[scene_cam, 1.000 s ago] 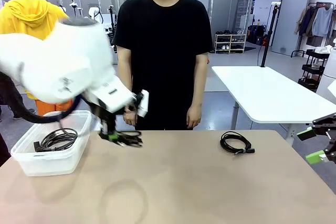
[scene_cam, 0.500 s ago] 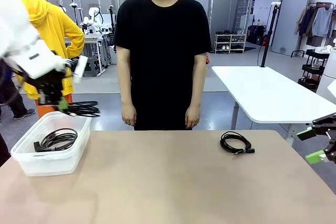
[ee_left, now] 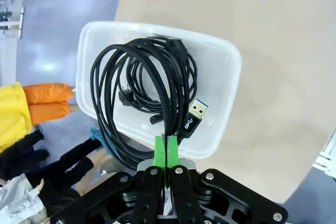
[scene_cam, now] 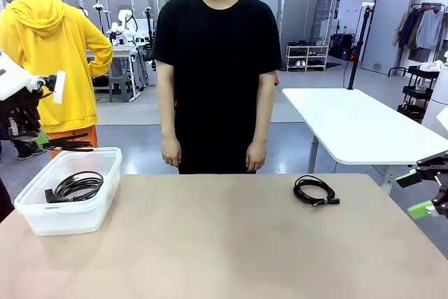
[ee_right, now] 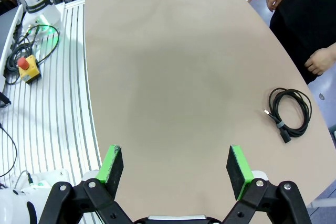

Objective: Organize and store the cables.
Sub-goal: Place the USB Extension Cable into the Organizing box.

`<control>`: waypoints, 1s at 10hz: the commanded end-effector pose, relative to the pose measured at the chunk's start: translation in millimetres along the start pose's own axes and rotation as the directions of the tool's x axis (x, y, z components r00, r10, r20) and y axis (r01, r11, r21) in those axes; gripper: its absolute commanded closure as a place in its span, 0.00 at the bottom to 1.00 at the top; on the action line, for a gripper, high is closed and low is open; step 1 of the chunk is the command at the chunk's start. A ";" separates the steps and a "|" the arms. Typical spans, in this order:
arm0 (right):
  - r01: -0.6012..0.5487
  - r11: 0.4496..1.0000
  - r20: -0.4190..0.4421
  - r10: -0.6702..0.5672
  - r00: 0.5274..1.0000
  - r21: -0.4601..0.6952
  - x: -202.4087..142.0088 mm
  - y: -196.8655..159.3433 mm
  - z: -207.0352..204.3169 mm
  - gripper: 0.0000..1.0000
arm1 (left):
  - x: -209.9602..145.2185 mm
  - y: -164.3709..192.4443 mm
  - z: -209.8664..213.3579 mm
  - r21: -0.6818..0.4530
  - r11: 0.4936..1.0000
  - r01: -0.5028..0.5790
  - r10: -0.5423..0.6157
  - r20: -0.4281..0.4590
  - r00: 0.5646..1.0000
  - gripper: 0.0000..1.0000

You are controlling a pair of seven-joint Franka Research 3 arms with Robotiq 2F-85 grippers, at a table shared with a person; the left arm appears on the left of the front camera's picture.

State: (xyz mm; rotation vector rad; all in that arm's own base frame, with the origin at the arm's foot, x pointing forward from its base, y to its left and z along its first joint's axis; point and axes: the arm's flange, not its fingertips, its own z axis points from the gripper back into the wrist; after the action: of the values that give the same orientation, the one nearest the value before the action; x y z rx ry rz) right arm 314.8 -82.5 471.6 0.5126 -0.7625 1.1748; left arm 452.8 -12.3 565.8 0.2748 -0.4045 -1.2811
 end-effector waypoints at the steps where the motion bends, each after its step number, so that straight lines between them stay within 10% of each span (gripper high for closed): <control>1: -0.006 1.000 0.015 0.006 1.000 0.002 0.4 -1.0 0.5 0.00 | 9.4 18.2 -26.3 -0.010 0.999 -0.050 0.050 -0.017 0.999 0.99; 7: -0.006 1.000 0.015 0.006 1.000 0.002 0.4 -1.0 0.5 0.00 | 17.8 30.8 -144.2 -0.153 0.974 -0.164 0.148 -0.112 0.983 0.99; 10: -0.006 1.000 0.015 0.006 1.000 0.002 0.4 -1.0 0.5 0.00 | 15.6 29.7 -143.3 -0.161 0.971 -0.179 0.162 -0.117 0.980 0.41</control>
State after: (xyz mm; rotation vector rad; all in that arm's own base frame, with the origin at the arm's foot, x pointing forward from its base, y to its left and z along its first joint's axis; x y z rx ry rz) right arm 314.8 -82.4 471.8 0.5128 -0.7624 1.1745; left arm 547.6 -25.0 441.8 0.1687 -0.2325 -1.1365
